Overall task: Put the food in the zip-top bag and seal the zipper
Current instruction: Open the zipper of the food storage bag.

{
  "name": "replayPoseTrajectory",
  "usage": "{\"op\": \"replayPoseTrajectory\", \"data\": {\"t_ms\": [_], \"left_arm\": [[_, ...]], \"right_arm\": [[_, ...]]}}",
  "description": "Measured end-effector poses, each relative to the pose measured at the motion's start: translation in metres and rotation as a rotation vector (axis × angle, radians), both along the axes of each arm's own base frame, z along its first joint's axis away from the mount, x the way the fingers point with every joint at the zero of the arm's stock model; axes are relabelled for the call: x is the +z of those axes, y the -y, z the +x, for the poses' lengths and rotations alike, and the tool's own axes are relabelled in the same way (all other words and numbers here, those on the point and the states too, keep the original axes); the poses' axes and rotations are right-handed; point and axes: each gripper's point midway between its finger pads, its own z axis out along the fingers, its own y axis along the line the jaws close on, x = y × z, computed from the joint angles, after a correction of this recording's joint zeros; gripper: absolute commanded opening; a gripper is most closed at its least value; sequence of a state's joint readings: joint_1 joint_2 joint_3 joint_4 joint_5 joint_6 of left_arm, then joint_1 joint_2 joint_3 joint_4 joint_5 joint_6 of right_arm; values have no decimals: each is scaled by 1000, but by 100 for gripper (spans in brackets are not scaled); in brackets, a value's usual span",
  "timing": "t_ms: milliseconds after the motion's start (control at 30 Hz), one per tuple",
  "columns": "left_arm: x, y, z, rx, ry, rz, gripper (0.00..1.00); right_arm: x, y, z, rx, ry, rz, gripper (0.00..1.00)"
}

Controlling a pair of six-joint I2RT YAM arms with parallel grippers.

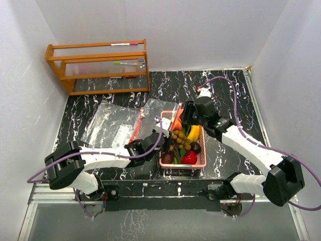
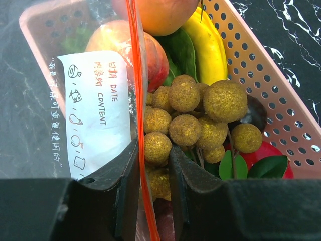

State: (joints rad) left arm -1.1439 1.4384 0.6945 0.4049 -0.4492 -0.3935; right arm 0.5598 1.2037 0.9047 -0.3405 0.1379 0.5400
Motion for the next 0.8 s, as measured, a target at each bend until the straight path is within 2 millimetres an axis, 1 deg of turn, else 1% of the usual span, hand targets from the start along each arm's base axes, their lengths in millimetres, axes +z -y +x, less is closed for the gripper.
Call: {"op": "replayPoseTrajectory", "data": {"t_ms": [100, 267, 467, 667, 800], "left_arm": [[1, 0, 0, 1, 2, -6, 18], [1, 0, 0, 2, 0, -8, 18], [1, 0, 0, 3, -2, -11, 17], [1, 1, 0, 4, -3, -13, 17], [1, 1, 0, 4, -4, -13, 17]], "right_arm": [[0, -6, 4, 11, -6, 5, 48], [-9, -15, 7, 34, -34, 19, 48], [-7, -23, 9, 55, -29, 53, 48], [-11, -29, 12, 60, -41, 65, 46], [-16, -29, 14, 56, -54, 56, 44]]}}
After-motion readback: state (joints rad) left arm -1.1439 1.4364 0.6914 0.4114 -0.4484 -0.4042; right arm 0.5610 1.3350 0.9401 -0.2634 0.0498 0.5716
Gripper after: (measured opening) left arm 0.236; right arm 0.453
